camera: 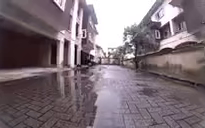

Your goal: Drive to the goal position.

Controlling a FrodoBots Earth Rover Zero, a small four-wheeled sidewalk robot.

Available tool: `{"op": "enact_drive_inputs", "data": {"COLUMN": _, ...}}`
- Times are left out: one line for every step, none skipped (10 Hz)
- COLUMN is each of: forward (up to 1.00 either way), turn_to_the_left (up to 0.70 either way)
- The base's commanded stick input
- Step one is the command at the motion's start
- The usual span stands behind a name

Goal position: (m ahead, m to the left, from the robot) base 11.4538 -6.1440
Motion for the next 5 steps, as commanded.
{"op": "enact_drive_inputs", "data": {"forward": 0.5, "turn_to_the_left": 0.0}}
{"op": "enact_drive_inputs", "data": {"forward": 0.5, "turn_to_the_left": 0.0}}
{"op": "enact_drive_inputs", "data": {"forward": 0.5, "turn_to_the_left": 0.0}}
{"op": "enact_drive_inputs", "data": {"forward": 0.5, "turn_to_the_left": 0.0}}
{"op": "enact_drive_inputs", "data": {"forward": 0.5, "turn_to_the_left": 0.0}}
